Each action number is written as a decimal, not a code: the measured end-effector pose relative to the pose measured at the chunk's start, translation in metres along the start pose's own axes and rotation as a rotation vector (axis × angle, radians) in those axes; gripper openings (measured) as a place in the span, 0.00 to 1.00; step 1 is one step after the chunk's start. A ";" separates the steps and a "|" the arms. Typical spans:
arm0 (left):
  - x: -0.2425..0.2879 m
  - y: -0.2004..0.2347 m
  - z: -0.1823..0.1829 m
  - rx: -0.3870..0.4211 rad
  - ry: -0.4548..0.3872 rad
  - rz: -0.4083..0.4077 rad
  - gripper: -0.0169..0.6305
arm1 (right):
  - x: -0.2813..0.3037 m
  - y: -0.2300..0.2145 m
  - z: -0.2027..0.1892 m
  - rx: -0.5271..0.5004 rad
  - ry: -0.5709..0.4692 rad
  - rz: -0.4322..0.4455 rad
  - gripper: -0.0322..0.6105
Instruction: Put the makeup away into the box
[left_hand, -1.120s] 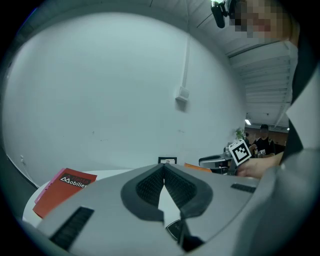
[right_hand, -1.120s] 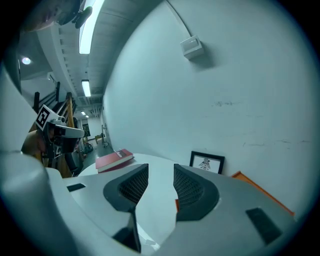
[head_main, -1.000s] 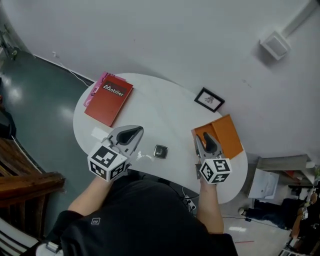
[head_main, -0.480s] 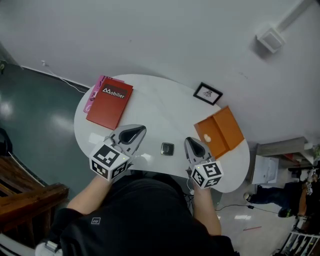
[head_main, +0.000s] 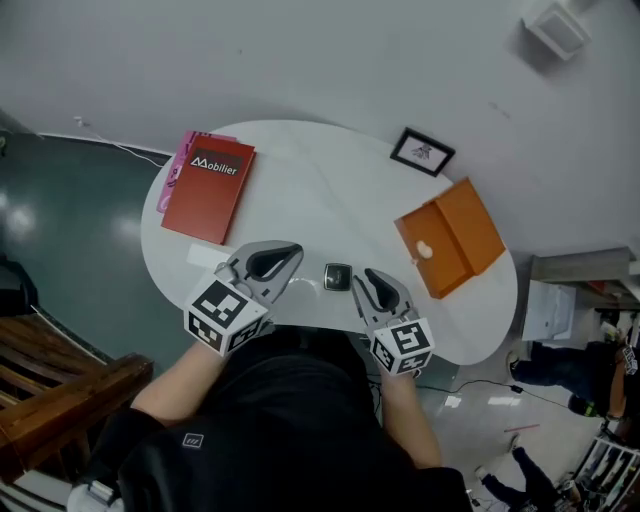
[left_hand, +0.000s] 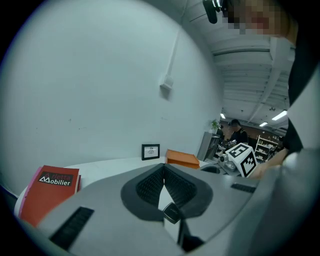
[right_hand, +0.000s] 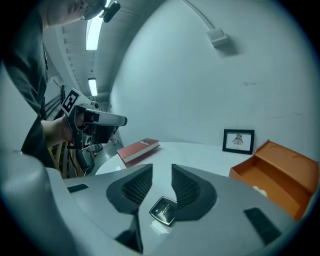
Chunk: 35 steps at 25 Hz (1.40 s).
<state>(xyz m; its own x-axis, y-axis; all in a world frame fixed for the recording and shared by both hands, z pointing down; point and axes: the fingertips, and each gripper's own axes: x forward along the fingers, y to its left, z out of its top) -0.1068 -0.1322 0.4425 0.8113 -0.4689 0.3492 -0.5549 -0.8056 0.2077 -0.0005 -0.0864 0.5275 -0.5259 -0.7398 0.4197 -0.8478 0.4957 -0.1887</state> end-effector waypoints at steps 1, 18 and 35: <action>0.003 -0.001 -0.003 -0.005 0.007 -0.005 0.05 | 0.003 0.000 -0.009 0.015 0.023 0.000 0.27; 0.038 0.000 -0.047 -0.052 0.118 -0.052 0.05 | 0.058 -0.002 -0.123 0.136 0.324 -0.047 0.47; 0.037 0.009 -0.052 -0.082 0.119 -0.052 0.05 | 0.062 -0.023 -0.136 0.129 0.366 -0.178 0.47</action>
<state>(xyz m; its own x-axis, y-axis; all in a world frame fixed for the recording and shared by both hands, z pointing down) -0.0915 -0.1374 0.5050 0.8145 -0.3774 0.4407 -0.5301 -0.7927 0.3008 -0.0041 -0.0823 0.6786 -0.3312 -0.5870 0.7388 -0.9371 0.2962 -0.1848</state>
